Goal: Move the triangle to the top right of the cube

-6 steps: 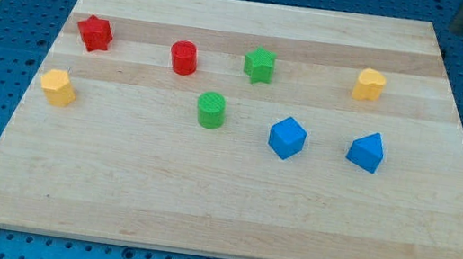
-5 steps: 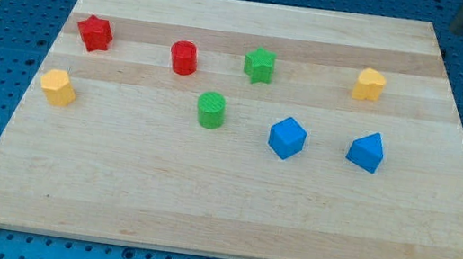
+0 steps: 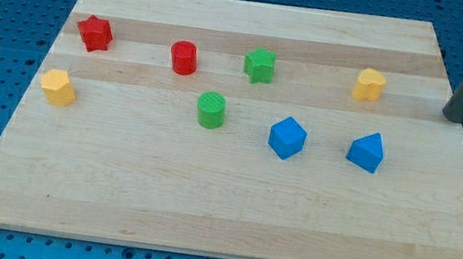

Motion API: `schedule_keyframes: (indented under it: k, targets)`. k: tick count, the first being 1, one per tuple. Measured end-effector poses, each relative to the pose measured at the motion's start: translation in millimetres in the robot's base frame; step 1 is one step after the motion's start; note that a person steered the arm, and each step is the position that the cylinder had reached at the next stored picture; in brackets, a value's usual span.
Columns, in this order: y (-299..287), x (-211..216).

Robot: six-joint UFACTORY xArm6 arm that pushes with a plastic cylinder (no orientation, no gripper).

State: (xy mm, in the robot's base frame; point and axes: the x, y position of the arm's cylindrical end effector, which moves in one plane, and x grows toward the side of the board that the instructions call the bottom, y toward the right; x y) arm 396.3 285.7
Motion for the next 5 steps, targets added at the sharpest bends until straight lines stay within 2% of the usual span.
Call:
schedule_keyframes:
  k: [1,2,3,4,5]
  targets:
    - [0.0,23.2]
    - [-15.6,74.4]
    - [-63.8,100.7]
    - [-120.5,101.0]
    - [-137.4,67.7]
